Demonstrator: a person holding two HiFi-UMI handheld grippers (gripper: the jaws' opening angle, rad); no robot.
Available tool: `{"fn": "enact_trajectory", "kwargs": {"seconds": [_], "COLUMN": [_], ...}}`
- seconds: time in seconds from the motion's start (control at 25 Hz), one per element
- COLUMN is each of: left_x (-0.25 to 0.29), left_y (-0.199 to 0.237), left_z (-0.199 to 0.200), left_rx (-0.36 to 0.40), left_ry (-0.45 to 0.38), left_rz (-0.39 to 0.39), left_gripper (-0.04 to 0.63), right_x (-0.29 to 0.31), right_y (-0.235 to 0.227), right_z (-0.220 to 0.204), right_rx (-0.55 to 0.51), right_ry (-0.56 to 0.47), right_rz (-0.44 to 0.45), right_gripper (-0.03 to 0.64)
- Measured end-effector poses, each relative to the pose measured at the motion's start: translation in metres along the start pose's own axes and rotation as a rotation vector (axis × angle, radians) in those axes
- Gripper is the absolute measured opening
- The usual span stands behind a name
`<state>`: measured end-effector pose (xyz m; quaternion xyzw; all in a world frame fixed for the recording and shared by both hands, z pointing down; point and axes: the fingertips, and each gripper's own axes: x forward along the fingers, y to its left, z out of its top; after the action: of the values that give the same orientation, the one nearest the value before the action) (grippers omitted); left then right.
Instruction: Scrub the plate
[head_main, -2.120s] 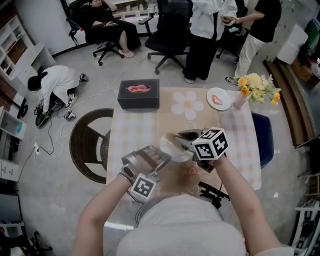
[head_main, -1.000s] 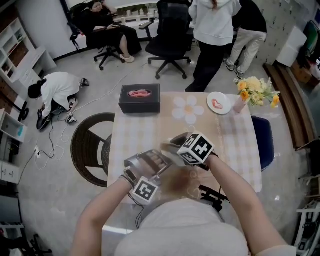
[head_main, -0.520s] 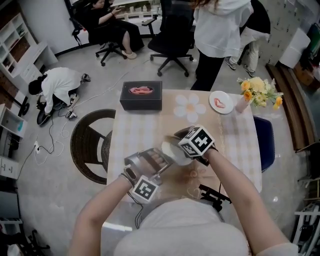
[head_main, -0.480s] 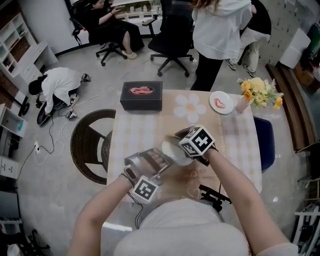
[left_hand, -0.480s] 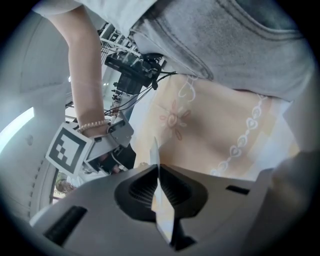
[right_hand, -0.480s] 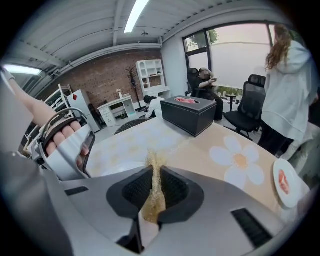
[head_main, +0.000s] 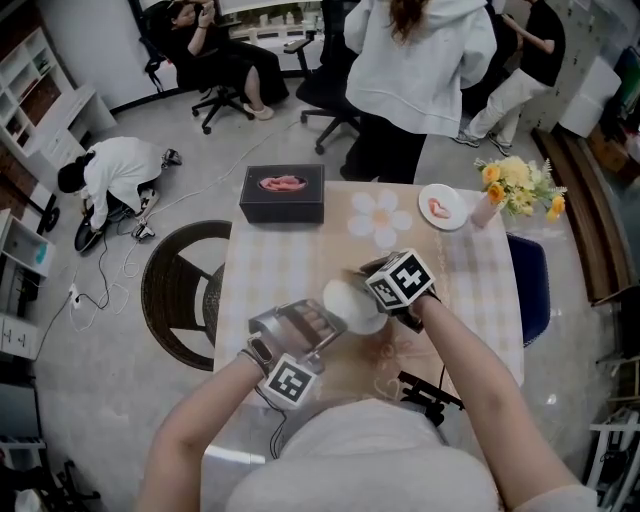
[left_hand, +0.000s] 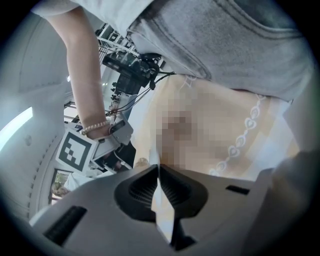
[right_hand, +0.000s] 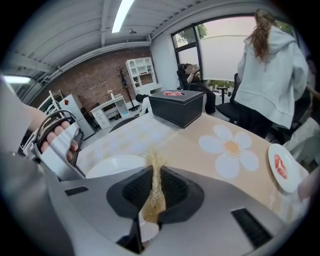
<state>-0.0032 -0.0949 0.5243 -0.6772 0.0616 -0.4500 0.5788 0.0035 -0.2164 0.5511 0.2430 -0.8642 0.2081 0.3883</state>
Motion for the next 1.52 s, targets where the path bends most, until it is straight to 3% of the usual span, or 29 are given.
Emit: {"fn": "enact_trajectory", "kwargs": {"seconds": [0.36,0.48,0.6,0.76,1.0,1.24,1.4,1.52], "left_x": [0.000,0.000,0.000,-0.001,0.000,0.002,0.001,0.002], "left_y": [0.002,0.003,0.005,0.005,0.006,0.007,0.008,0.004], "left_z": [0.002,0.003,0.003,0.002,0.005,0.004,0.005,0.007], "left_rx": [0.012,0.021,0.033,0.045,0.054,0.057,0.058,0.079], "left_ry": [-0.002,-0.007,-0.008,-0.005,-0.005,0.005,-0.002,-0.008], "left_rz": [0.001,0.004,0.010,0.011,0.014,0.021,0.021,0.009], "left_gripper": [0.017,0.018,0.018,0.018,0.018,0.017,0.017,0.017], "right_x": [-0.009,-0.017,-0.031,-0.052,-0.070,-0.057,-0.041,-0.033], "right_y": [-0.017,-0.021,-0.015,-0.007,0.038,0.083,0.097,0.097], "right_z": [-0.023,-0.026,-0.014,0.009,0.040,0.034,0.023,0.019], "right_rx": [0.049,0.006,-0.029,0.007,-0.017,-0.125,-0.208,-0.209], "right_ry": [0.052,0.055,-0.022,-0.149,-0.277,-0.231,-0.164,-0.141], "right_rz": [-0.032,-0.074,-0.094,-0.108,0.026,0.137,0.144,0.162], "right_gripper": [0.046,0.048,0.048,0.048,0.048,0.048,0.048,0.048]}}
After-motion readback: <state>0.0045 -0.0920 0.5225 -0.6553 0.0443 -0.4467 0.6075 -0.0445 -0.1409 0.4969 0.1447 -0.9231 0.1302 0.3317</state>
